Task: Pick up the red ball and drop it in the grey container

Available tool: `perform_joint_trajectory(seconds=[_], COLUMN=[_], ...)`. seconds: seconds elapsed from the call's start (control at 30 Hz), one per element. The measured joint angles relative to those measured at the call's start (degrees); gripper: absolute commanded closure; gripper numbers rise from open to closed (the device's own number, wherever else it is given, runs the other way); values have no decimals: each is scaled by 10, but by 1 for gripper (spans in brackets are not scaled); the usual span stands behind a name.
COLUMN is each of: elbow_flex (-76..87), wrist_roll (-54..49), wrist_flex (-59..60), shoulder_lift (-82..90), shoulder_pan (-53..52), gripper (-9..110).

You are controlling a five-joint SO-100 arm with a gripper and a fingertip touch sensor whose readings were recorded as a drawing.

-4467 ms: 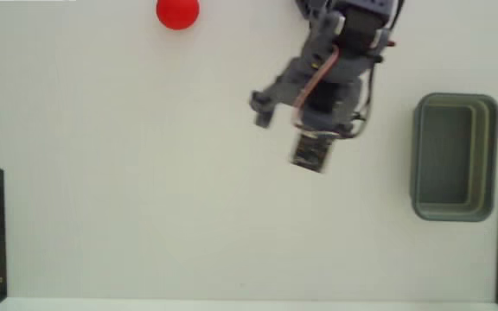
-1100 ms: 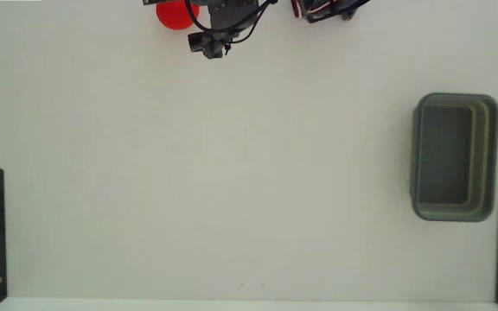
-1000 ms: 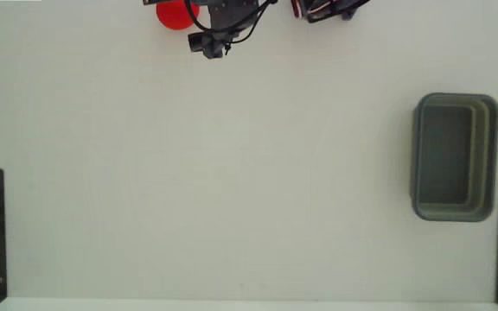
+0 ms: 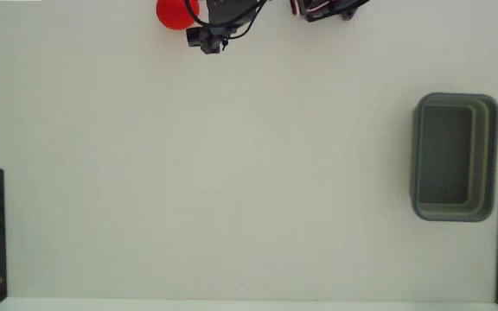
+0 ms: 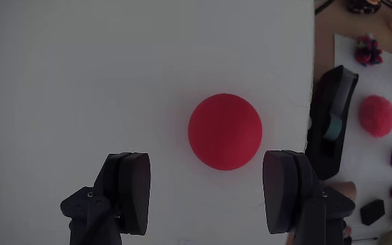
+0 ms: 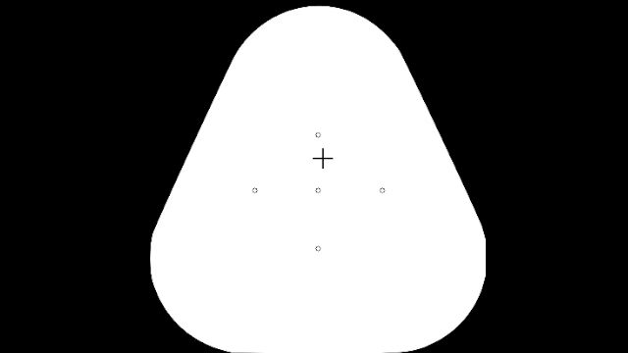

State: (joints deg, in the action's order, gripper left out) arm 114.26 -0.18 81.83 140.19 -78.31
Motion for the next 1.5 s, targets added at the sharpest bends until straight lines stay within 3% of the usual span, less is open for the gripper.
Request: perform_joint_trajectory(seconds=[1.5], elbow_flex=[0], wrist_roll=[0], wrist_flex=[0], shoulder_lift=[0], shoulder_pan=[-20], gripper=[-9])
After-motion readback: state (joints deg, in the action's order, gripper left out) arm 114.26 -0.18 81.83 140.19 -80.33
